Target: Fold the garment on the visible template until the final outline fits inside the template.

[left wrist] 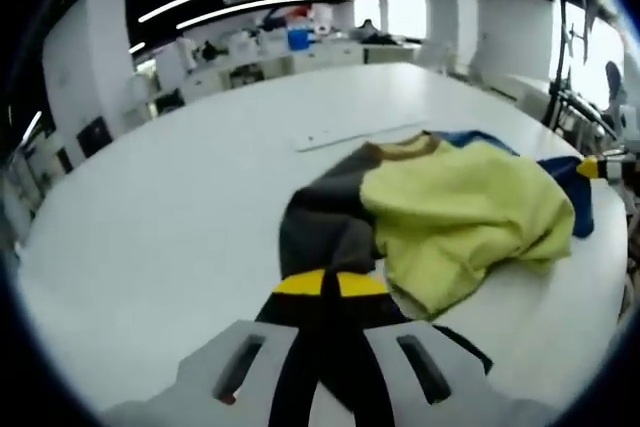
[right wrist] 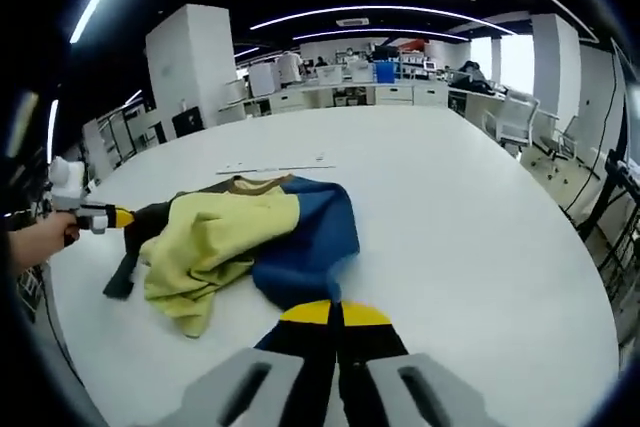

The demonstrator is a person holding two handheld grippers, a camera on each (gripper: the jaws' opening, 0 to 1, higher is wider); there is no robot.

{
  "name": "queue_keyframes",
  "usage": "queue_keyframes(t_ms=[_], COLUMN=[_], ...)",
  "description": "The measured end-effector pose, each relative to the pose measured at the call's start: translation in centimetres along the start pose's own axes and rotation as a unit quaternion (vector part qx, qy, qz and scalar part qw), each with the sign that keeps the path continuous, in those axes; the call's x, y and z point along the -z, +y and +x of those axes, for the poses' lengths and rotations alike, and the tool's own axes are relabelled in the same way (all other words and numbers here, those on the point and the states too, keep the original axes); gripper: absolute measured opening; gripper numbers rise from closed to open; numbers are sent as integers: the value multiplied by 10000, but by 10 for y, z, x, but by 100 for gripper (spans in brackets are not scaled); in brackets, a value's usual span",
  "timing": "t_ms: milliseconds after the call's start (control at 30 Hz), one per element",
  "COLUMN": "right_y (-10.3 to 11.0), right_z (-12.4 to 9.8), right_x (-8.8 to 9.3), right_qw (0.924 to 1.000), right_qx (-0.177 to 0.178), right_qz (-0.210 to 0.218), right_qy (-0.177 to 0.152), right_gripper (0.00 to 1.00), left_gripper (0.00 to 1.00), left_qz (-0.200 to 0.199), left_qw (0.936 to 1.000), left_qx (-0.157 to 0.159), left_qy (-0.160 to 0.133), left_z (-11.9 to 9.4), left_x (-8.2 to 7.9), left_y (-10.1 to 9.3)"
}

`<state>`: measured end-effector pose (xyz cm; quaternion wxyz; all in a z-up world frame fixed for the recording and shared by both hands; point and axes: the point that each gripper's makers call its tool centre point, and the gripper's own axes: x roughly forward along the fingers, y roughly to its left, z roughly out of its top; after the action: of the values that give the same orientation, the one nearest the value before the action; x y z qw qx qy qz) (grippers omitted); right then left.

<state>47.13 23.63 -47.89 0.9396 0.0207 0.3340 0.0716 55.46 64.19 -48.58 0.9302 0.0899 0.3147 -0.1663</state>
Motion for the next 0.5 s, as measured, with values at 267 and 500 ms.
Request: queue_keyframes(t_ms=[267,500], right_y=[-27,-58], right_z=[7,19], right_x=[-7,-9], right_qw=[9987,9973], right_qx=[58,402], right_qz=[-424,-472], right_qy=[287,403], right_gripper=[0,0], left_gripper=[0,0], left_qz=[-30,164], left_qw=[9999,9997], left_qx=[-69,7], left_qy=[88,204], left_z=[0,4], left_x=[5,10], left_y=[18,24])
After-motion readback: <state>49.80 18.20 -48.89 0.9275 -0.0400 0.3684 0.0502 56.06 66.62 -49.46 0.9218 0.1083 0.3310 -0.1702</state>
